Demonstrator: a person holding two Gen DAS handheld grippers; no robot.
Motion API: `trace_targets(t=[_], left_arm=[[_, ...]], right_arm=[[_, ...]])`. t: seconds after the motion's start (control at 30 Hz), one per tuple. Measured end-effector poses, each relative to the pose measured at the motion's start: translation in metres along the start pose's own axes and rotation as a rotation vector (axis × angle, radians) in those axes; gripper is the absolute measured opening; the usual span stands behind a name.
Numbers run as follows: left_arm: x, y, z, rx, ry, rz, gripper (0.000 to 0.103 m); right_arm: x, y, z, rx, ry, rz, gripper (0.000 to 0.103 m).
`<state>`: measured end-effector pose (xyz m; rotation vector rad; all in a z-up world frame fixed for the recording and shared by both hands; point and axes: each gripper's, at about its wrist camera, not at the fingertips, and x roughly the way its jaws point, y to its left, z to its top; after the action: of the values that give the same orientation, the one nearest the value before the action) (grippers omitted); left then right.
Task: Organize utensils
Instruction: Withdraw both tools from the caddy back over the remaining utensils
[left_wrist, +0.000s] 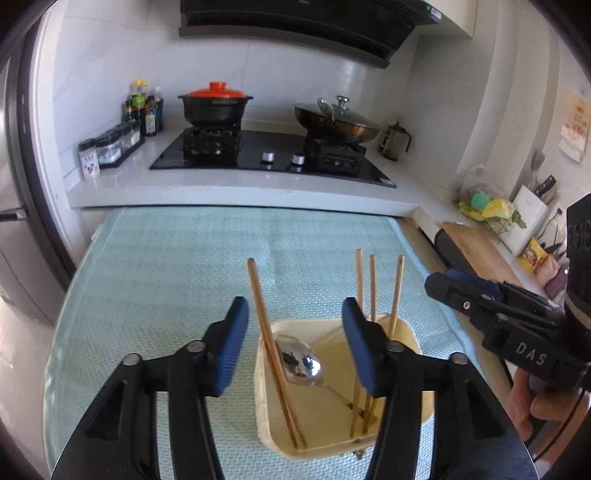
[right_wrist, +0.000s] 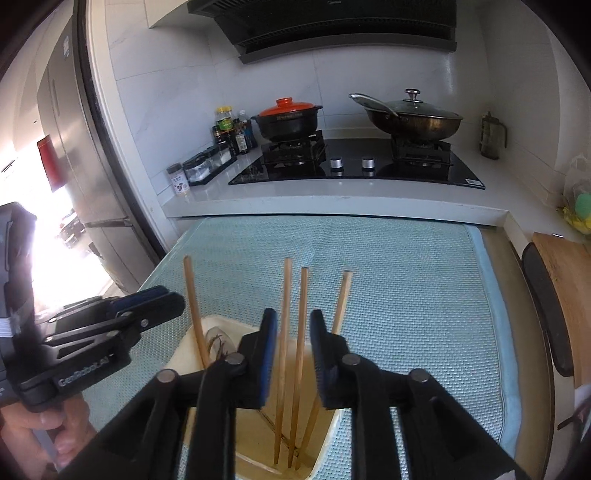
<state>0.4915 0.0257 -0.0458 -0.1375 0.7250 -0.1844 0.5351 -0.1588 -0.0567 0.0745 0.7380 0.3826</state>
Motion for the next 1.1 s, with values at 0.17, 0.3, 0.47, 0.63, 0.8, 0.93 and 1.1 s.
trace_targets(t=[0.17, 0.3, 0.47, 0.63, 0.8, 0.93, 1.1], left_arm=[[-0.081, -0.007, -0.025, 0.149, -0.13, 0.082, 0.101], [-0.14, -0.011, -0.076, 0.24, -0.185, 0.151, 0.103], [-0.168, -0.006, -0.151, 0.199, -0.103, 0.167, 0.103], [-0.183, 0.001, -0.219, 0.091, -0.055, 0.151, 0.103], [-0.179, 0.003, -0.266, 0.056, 0.024, 0.232, 0.103], [-0.174, -0.005, -0.286, 0.089, 0.042, 0.295, 0.103], [-0.171, -0.015, -0.297, 0.098, 0.057, 0.233, 0.102]], right_arm=[[-0.07, 0.006, -0.003, -0.023, -0.128, -0.003, 0.057], [-0.13, 0.018, -0.03, -0.097, -0.178, -0.012, 0.082], [-0.184, 0.026, -0.092, -0.166, -0.164, -0.089, 0.087], [-0.219, 0.032, -0.167, -0.193, -0.173, -0.193, 0.088], [-0.236, 0.034, -0.246, -0.155, -0.172, -0.23, 0.09], [-0.234, 0.035, -0.295, -0.13, -0.127, -0.248, 0.09], [-0.236, 0.033, -0.333, -0.104, -0.103, -0.25, 0.09]])
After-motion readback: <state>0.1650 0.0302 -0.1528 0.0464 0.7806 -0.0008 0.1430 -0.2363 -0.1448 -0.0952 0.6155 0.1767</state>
